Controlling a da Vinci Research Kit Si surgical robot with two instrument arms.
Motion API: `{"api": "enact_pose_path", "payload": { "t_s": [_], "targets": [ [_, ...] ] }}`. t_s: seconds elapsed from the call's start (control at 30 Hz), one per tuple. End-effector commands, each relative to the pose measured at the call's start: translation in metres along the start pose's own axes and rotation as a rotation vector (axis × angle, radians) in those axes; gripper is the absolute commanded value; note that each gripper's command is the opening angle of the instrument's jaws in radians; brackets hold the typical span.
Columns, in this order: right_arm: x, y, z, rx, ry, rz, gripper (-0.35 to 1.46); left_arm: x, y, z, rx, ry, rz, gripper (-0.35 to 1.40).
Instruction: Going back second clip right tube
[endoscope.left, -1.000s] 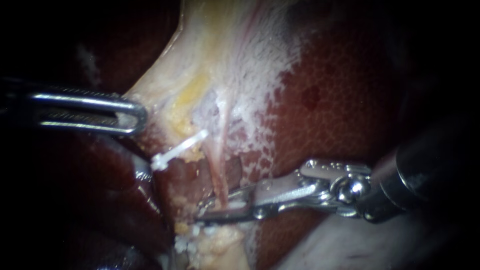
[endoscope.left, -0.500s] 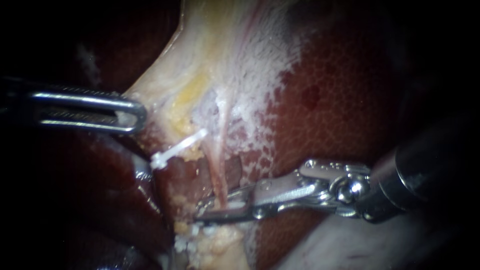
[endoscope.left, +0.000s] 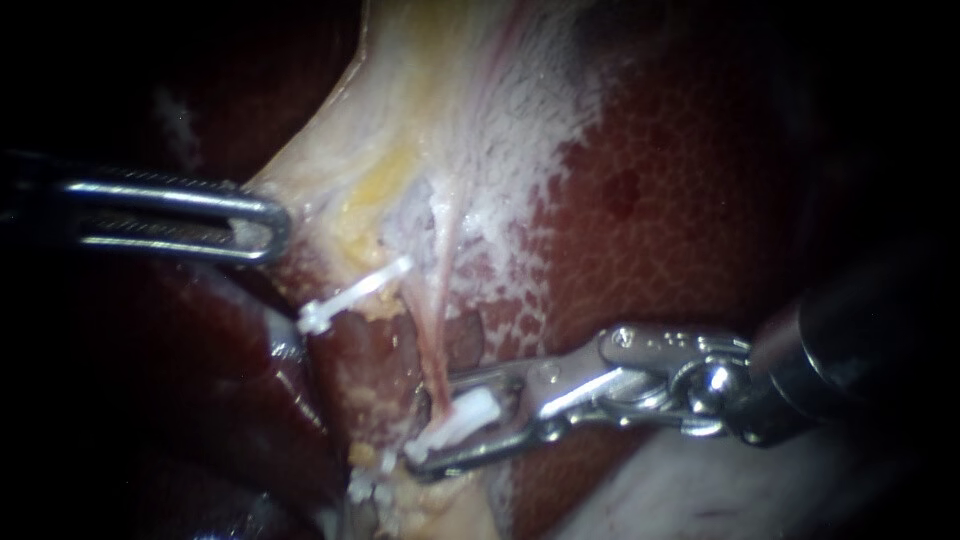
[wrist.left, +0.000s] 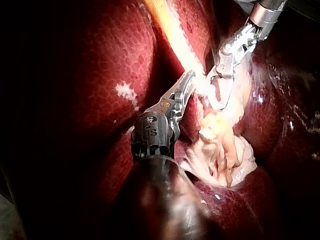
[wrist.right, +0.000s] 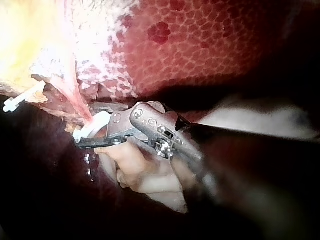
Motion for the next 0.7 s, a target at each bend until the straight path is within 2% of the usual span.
{"api": "enact_pose_path", "payload": {
  "t_s": [0.03, 0.1, 0.23, 0.47, 0.7],
  "targets": [
    [0.0, 0.0001, -0.0001, -0.005, 0.002, -0.011, 0.6, 0.0, 0.0, 0.0, 0.0, 0.0, 0.0, -0.33],
    [-0.0001, 0.0001, -0.0001, -0.009, 0.004, -0.04, 0.6, 0.0, 0.0, 0.0, 0.0, 0.0, 0.0, -0.33],
    [-0.0003, 0.0002, 0.0004, -0.012, 0.004, -0.042, 0.6, 0.0, 0.0, 0.0, 0.0, 0.0, 0.0, -0.33],
    [-0.0018, 0.0002, 0.0022, -0.021, 0.002, -0.052, 0.6, 0.0, 0.0, 0.0001, -0.001, 0.0, 0.0, -0.33],
    [-0.0017, 0.0003, 0.0027, -0.024, 0.003, -0.052, 0.6, -0.0001, -0.0001, 0.0001, -0.001, 0.0, 0.0, -0.33]
  ]
}}
